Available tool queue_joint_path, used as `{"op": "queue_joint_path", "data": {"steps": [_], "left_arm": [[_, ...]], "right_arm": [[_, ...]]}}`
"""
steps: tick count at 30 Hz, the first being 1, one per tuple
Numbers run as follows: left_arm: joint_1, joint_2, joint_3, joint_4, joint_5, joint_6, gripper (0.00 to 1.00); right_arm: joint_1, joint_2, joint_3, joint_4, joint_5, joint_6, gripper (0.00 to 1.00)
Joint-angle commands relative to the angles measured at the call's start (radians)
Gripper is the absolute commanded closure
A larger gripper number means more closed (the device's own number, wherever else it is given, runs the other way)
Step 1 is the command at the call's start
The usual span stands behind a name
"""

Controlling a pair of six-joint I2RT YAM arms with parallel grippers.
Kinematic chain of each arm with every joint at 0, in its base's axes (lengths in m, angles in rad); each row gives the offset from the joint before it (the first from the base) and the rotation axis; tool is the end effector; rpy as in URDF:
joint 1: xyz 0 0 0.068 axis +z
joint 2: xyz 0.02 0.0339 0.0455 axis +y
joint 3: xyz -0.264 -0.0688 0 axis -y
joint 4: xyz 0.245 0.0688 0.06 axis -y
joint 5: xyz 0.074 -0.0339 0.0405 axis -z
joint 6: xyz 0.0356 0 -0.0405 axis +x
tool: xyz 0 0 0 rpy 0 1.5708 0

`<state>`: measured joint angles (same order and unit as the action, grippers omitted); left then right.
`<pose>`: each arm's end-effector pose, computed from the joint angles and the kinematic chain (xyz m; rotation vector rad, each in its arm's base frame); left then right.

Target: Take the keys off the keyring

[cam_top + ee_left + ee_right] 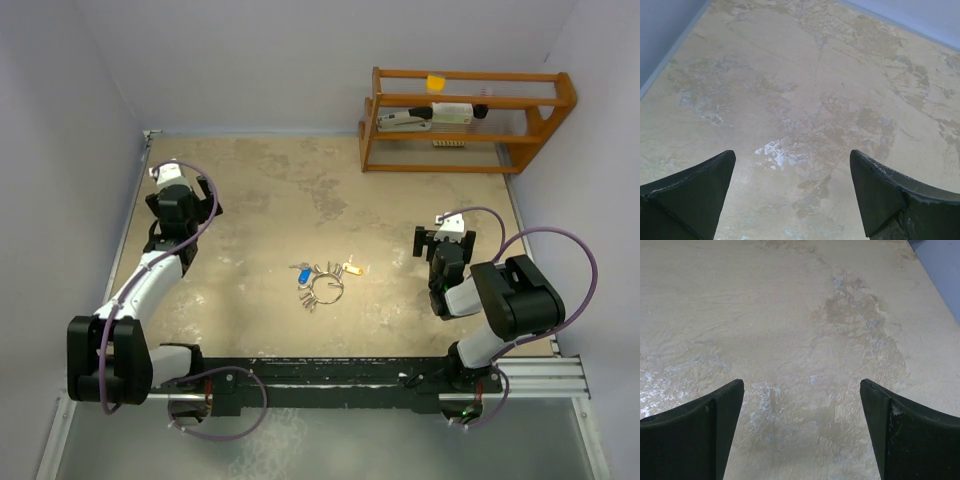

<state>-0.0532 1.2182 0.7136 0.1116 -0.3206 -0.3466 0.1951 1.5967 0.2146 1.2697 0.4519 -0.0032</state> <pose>0.2721 -0.0033 0.2541 -0.4888 1.8806 0.0499 0.2356 0.0307 0.1361 0.1732 1.6683 -0.2353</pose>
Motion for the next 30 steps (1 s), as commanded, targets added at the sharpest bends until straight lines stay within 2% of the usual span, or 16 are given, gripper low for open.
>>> {"op": "queue_joint_path", "data": {"steps": [1,6,30], "left_arm": [[-0.002,0.044,0.026,0.043,0.083,-0.021,0.06],[-0.002,0.095,0.048,0.025,0.100,-0.017,0.06],[-0.002,0.154,0.061,0.039,0.191,-0.004,0.06]], "right_arm": [[-0.005,-0.010,0.014,0.044,0.000,0.006,0.00],[-0.005,-0.009,0.016,0.043,-0.001,0.005,0.00],[-0.005,-0.012,0.016,0.040,-0.004,0.006,0.00]]}}
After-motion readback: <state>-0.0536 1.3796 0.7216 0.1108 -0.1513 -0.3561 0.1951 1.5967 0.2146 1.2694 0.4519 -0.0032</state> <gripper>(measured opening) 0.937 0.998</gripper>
